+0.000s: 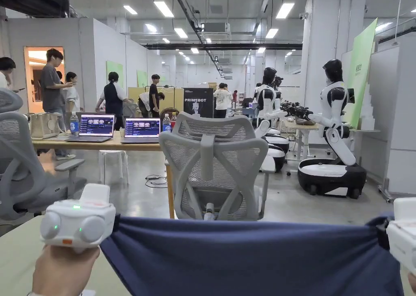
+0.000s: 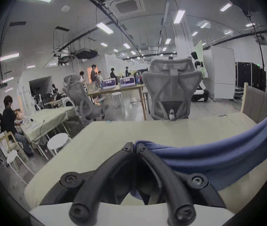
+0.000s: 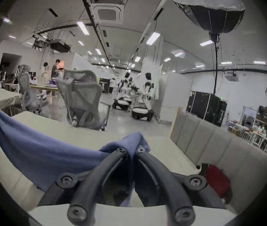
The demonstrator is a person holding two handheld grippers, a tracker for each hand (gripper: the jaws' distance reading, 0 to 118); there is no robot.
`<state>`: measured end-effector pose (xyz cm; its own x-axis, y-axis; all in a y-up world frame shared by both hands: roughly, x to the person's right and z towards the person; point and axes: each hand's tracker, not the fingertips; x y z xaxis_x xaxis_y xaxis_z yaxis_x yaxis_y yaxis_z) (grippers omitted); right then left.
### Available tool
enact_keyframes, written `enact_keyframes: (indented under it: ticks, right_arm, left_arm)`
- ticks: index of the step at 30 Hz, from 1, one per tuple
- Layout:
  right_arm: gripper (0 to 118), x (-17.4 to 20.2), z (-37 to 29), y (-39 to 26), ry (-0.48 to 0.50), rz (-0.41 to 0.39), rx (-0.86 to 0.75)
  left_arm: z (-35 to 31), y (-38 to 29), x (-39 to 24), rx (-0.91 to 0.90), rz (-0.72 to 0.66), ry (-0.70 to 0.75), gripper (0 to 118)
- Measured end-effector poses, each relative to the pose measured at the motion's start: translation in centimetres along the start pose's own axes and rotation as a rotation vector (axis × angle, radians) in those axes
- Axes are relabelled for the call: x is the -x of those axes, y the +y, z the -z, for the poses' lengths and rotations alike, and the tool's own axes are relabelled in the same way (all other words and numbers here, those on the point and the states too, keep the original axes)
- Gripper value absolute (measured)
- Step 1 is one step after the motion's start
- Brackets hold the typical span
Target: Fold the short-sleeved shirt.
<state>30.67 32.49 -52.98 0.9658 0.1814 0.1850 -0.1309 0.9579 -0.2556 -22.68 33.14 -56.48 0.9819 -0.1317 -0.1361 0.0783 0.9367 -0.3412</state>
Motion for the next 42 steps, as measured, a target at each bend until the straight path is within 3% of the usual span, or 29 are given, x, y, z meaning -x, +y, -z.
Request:
enact_keyframes:
  ticks: [8,15,20,22,23,24,25,26,28,29,31,33,34,35,36,37,38,42]
  right_arm:
    - [5,-1.4,-5.2,-6.6,0.064,0.001,0.113]
    - [5,-1.5,-11.6,-19.3,0.187,-0.127,0.366]
    - [5,0.1,-15.7,-27.2,0.26,-0.129,0.603]
    - [6,0.4,-16.4,-27.8,0.25,-0.114,0.609]
    - [21,0.4,-16.7,-27.5,0.255,-0.1,0.599]
    - [44,0.5,-17.0,-26.2,0.258,-0.086,0.571]
    - [44,0.9,-17.4,-24.6,0.259,-0.08,0.54]
    - [53,1.6,-17.9,-23.0,0.28,-0.076,0.498]
    - [92,3.1,-18.5,-19.6,0.328,-0.059,0.386]
    - [109,4.2,-19.0,-17.9,0.351,-0.044,0.327]
    - [112,6.7,-20.3,-14.8,0.388,-0.001,0.222]
    - [110,7.9,-19.2,-14.3,0.425,0.051,0.17]
    - [102,8.6,-19.4,-13.9,0.436,0.065,0.145]
    - [75,9.3,-19.6,-13.7,0.424,0.059,0.126]
    - [39,9.8,-19.1,-13.6,0.394,0.041,0.126]
    - [5,10.5,-18.9,-13.6,0.349,0.003,0.12]
    - [0,10.6,-18.8,-13.8,0.333,-0.002,0.112]
    - [0,11.5,-17.8,-14.3,0.404,0.018,0.159]
  left_arm:
    - [-4.2,-5.1,1.1,0.075,0.045,-0.087,0]
    - [-10.0,-18.3,3.2,0.352,0.109,-0.192,0]
    - [-11.8,-29.0,5.3,0.559,-0.013,-0.193,0]
    - [-12.4,-30.7,5.9,0.555,-0.089,-0.203,10]
    - [-12.8,-30.6,5.9,0.523,-0.109,-0.205,39]
    - [-13.4,-29.9,5.6,0.483,-0.092,-0.198,65]
    - [-14.1,-28.9,5.0,0.435,-0.056,-0.182,65]
    - [-15.2,-27.5,4.1,0.383,-0.035,-0.205,71]
    - [-16.1,-24.5,1.9,0.275,-0.009,-0.237,92]
    - [-16.4,-23.1,0.6,0.233,0.01,-0.25,93]
    - [-17.7,-20.2,-2.4,0.142,0.037,-0.264,91]
    - [-18.4,-18.4,-4.5,0.077,0.037,-0.284,83]
    - [-18.7,-17.8,-5.2,0.069,0.031,-0.3,68]
    - [-18.9,-17.5,-5.8,0.068,0.03,-0.295,26]
    - [-18.9,-17.3,-6.3,0.066,0.036,-0.29,0]
    - [-19.1,-17.3,-6.6,0.062,0.044,-0.285,0]
    - [-18.9,-17.3,-6.3,0.06,0.043,-0.284,0]
    - [-17.4,-17.7,-3.1,0.16,0.006,-0.278,0]
